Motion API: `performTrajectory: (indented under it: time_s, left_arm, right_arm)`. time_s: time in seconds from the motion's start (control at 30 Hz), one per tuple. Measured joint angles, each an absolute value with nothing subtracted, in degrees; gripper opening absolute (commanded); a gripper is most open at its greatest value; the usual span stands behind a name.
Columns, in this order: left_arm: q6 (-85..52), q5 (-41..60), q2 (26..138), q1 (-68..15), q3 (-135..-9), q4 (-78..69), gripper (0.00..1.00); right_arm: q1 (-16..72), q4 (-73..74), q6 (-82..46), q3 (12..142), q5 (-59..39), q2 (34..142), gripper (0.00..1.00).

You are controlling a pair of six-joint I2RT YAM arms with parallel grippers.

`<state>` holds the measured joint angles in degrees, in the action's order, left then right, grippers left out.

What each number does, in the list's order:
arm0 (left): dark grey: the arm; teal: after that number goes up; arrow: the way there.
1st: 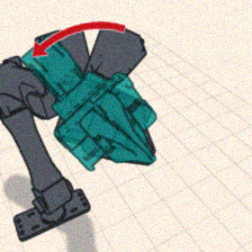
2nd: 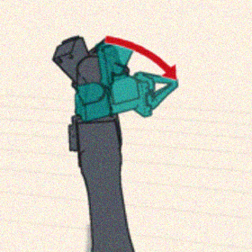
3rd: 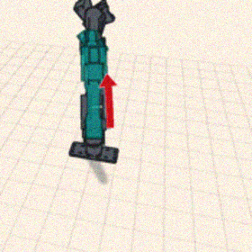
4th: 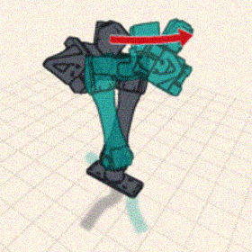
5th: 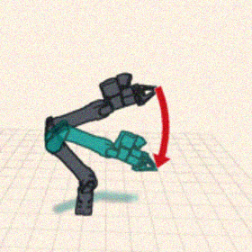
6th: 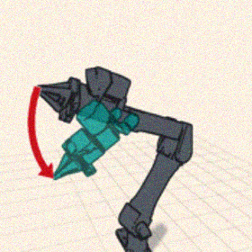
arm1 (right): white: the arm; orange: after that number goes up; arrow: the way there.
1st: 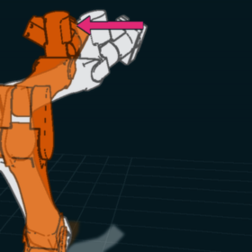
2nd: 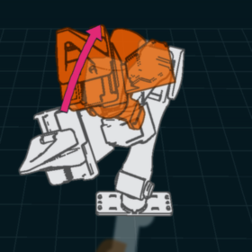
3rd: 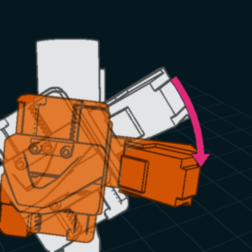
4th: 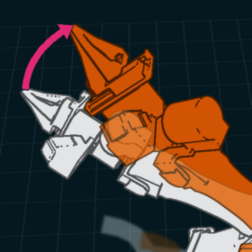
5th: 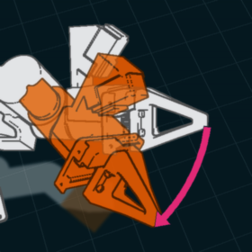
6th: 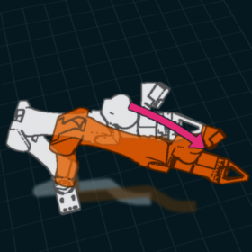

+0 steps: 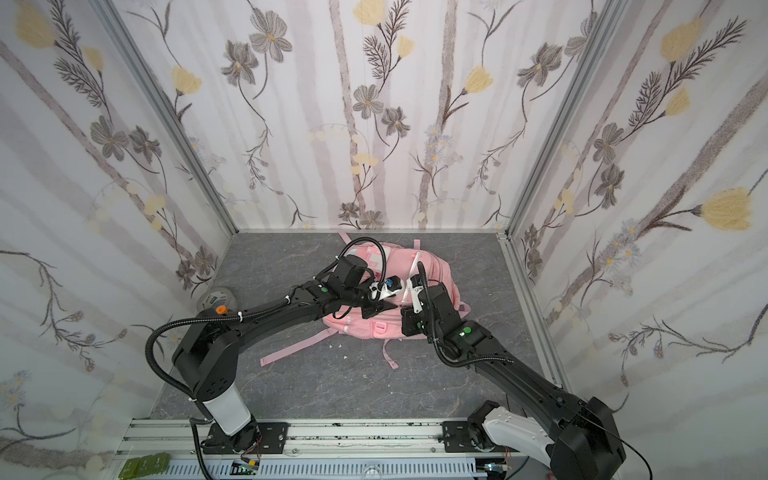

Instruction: Pack the student bag

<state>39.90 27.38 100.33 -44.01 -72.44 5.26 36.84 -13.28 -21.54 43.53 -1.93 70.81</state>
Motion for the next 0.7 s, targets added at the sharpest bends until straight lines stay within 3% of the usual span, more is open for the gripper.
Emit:
performTrajectory:
  time_s: [0.03, 0.47, 0.7]
  left_arm:
    - [40.51, 27.38, 100.27, -44.05, -72.12, 4.82, 0.0]
    - [42.54, 25.12, 89.54, -41.15, -61.17, -2.26, 0.0]
    - [42.06, 26.0, 83.85, -37.89, -56.21, -0.97, 0.0]
  right_arm:
    - [36.71, -13.43, -21.56, 43.59, -1.93, 70.7, 0.0]
    - [30.15, -17.23, -22.0, 46.5, -8.88, 70.02, 0.0]
    - [27.14, -18.92, -21.76, 49.15, -7.73, 72.47, 0.0]
